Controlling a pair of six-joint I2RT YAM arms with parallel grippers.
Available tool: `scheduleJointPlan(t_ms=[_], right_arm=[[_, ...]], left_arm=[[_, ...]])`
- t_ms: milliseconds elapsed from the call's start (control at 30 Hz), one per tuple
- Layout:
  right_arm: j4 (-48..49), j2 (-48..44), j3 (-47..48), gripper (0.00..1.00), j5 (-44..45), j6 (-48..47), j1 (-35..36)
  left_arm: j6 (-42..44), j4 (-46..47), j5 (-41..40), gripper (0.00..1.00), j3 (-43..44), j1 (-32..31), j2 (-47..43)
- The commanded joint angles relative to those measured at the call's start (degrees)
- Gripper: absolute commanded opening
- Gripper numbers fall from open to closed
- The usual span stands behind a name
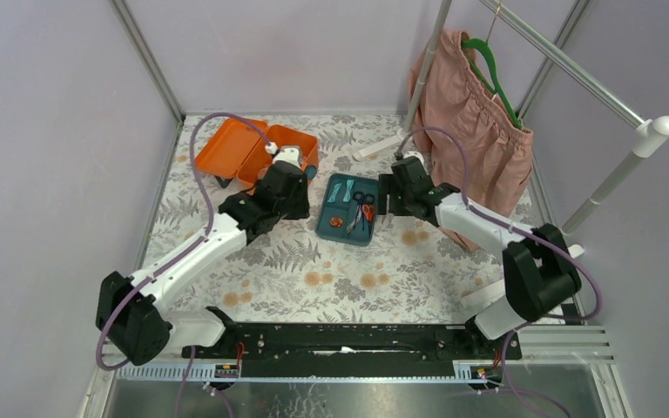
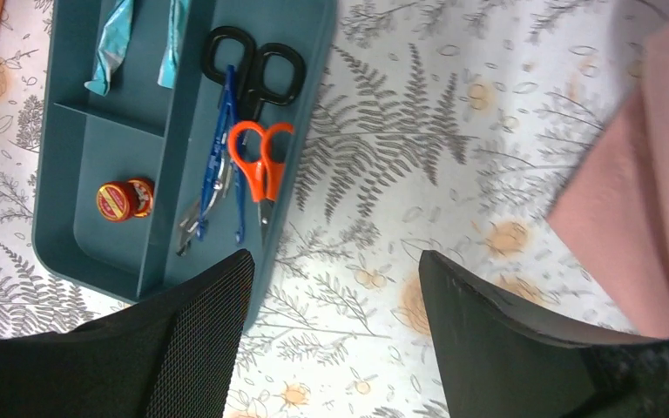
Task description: Organize the medicine kit
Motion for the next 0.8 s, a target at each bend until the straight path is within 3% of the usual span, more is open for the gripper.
scheduleJointPlan(t_ms=[0, 133, 433, 767], right_arm=[[-0.4, -8.6, -3.5, 0.78, 5.1, 2.0, -0.5], [-1.6, -14.4, -8.3, 0.78, 4.7, 3.0, -1.2], [-3.4, -23.7, -17.1, 0.77, 4.1, 5.5, -1.2], [-5.2, -28.0, -18.7, 0.78, 5.3, 5.8, -1.2]], left_arm=[[-1.4, 4.7, 2.4, 0.45, 0.9, -5.4, 4.7], [-1.6, 7.4, 2.0, 0.45, 4.6, -9.0, 13.2], [2.1, 10.2, 2.7, 0.42, 14.8, -9.5, 32.1], [3.8, 12.1, 0.7, 0.37, 16.5, -8.7, 39.1]])
